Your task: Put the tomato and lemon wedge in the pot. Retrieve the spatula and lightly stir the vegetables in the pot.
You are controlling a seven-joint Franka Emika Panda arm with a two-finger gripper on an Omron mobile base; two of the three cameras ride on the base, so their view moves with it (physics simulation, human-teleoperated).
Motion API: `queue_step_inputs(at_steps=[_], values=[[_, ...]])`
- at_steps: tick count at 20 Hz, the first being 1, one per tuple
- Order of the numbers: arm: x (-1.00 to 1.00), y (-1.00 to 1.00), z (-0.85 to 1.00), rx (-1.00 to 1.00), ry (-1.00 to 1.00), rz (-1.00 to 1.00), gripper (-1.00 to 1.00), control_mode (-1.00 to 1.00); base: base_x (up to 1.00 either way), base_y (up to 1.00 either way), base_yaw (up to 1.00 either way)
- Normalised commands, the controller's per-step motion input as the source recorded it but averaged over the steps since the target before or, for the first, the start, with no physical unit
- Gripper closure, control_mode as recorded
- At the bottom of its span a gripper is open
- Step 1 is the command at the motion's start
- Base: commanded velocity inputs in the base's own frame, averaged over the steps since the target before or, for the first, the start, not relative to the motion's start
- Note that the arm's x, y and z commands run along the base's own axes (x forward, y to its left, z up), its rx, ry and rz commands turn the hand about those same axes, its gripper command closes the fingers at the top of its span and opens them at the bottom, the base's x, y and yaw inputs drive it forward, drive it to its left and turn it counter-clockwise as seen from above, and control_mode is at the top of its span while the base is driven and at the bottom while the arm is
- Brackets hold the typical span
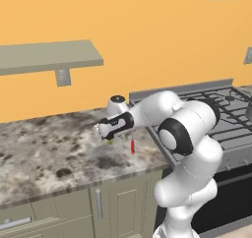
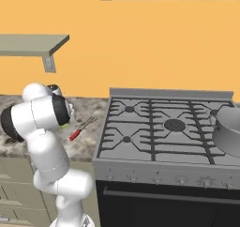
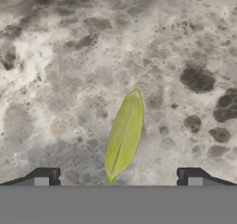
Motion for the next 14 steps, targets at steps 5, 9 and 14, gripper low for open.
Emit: queue_step_inputs(at_steps=[5,9,14], values=[[0.2,0.0,-0.1,0.0,0.03,-0.01,-1.0,-1.0,0.0,0.0,0.0],[-0.01,0.0,-0.32,0.0,0.01,0.0,-1.0,-1.0,0.0,0.0,0.0],[0.0,0.0,-0.56,0.0,0.0,-0.01,-1.0,-1.0,0.0,0.0,0.0]])
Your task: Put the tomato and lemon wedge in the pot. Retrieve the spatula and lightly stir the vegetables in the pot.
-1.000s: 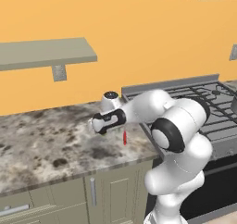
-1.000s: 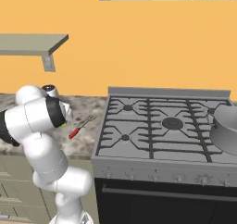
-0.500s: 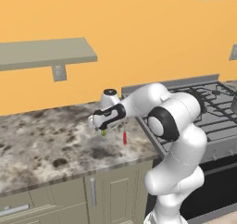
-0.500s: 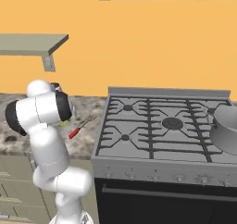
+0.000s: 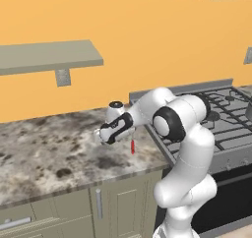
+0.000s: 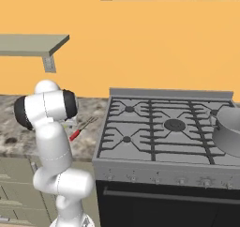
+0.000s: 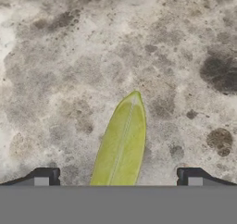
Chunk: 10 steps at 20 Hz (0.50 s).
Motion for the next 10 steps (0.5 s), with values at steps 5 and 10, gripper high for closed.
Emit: queue_step_inputs(at_steps=[5,10], values=[[0.0,0.0,-0.06,0.0,0.0,0.0,-1.0,-1.0,0.0,0.0,0.0],[0.0,0.0,0.0,0.0,0.0,0.0,1.0,-1.0,0.0,0.0,0.0]])
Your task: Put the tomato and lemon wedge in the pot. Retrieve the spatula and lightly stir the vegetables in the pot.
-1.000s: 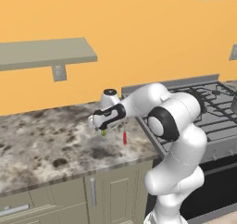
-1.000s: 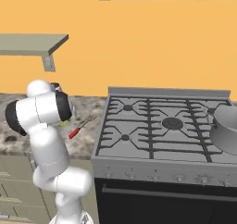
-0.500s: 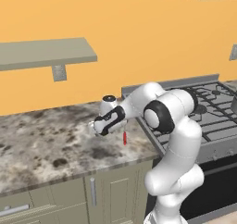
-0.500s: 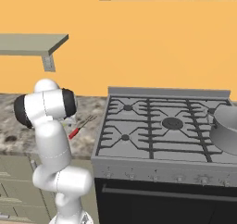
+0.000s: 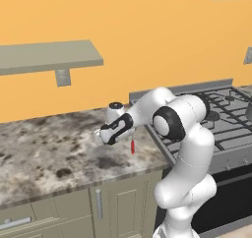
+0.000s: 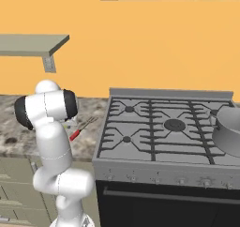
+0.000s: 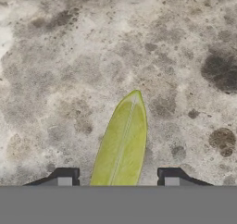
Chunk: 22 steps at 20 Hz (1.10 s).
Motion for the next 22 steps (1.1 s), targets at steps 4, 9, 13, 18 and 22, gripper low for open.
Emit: queue_step_inputs(at_steps=[4,9,13,18,22], values=[[0.0,0.0,0.0,0.0,0.0,0.0,1.0,-1.0,0.0,0.0,0.0],[-0.52,-0.21,0.32,0.04,-0.1,0.0,1.0,-1.0,0.0,0.0,0.0],[-1.0,-0.53,1.0,0.12,-0.24,0.0,1.0,-1.0,0.0,0.0,0.0],[-0.9,-0.43,0.86,0.04,-0.06,0.01,1.0,-1.0,0.0,0.0,0.0],[-0.54,-0.11,0.96,-0.02,0.1,0.01,1.0,-1.0,0.0,0.0,0.0]])
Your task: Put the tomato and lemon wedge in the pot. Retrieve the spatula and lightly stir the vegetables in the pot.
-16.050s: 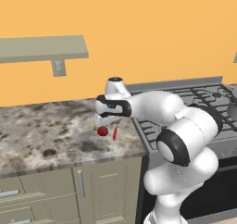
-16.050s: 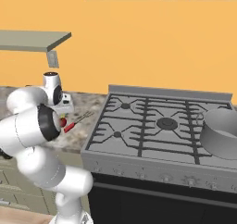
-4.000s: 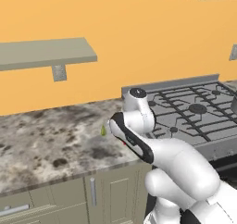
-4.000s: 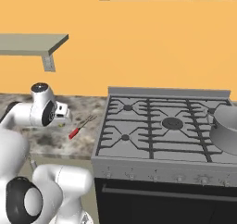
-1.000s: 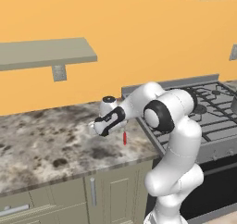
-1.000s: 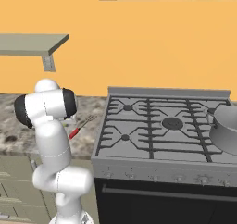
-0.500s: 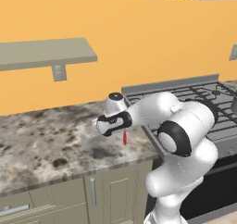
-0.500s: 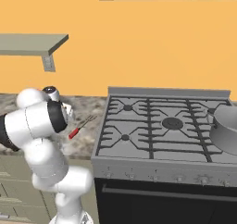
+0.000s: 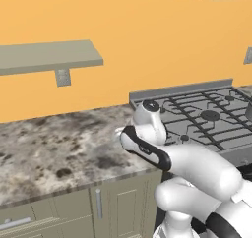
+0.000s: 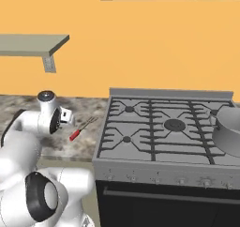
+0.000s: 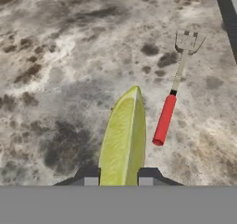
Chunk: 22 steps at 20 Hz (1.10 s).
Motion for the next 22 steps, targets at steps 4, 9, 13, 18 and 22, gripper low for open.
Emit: queue_step_inputs(at_steps=[4,9,13,18,22], values=[[-0.21,-0.03,1.0,-0.03,0.32,0.0,1.0,-1.0,0.0,0.0,0.0],[-0.46,-0.14,0.63,-0.11,0.52,-0.08,1.0,-1.0,0.0,0.0,0.0],[-0.41,-0.26,0.02,-0.15,0.38,-0.27,1.0,-1.0,0.0,0.0,0.0],[-0.37,-0.27,0.03,-0.04,0.08,-0.22,1.0,-1.0,0.0,0.0,0.0],[0.0,0.0,0.0,0.0,0.0,0.0,1.0,-1.0,0.0,0.0,0.0]])
